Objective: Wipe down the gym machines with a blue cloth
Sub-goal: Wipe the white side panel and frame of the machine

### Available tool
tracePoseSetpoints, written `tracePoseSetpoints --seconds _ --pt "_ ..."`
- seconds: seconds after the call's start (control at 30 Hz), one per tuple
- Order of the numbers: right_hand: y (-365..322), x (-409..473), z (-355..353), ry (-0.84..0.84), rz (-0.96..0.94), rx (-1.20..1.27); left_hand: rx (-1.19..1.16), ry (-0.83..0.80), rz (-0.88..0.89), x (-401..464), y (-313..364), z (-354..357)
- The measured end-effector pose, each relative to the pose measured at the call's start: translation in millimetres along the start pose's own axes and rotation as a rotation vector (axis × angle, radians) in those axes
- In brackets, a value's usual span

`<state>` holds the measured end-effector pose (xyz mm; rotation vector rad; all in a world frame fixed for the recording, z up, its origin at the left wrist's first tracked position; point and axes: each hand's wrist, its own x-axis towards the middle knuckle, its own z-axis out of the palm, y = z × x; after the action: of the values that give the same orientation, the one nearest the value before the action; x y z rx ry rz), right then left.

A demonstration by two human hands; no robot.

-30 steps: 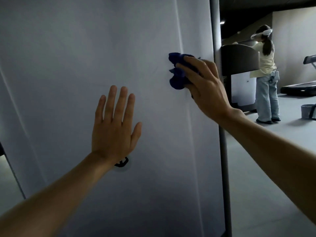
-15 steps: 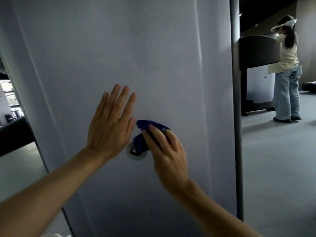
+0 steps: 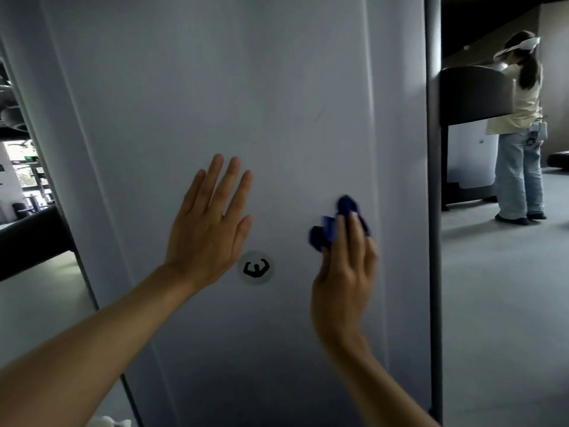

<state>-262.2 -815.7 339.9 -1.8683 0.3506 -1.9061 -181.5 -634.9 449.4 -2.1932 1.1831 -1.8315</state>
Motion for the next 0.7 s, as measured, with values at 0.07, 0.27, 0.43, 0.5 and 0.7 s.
tracePoseSetpoints --seconds 0.07,0.27,0.43,0.5,0.7 --pt "-30 -16 16 -0.078 -0.22 -0.008 -0.004 -0.006 0.021 1 -5 -3" --pt "10 8 7 -0.263 -0.645 -0.037 -0.016 -0.024 0.068 1 -14 -9" --pt "33 51 -13 -0.117 0.007 -0.016 -0.035 -0.023 0.033 1 -4 -9" --pt "10 57 -5 -0.037 0.166 0.02 -0.055 -0.02 0.041 1 -6 -11" --pt "-69 1 29 -0.243 -0.383 0.019 -0.062 -0.027 0.094 -2 -26 -19"
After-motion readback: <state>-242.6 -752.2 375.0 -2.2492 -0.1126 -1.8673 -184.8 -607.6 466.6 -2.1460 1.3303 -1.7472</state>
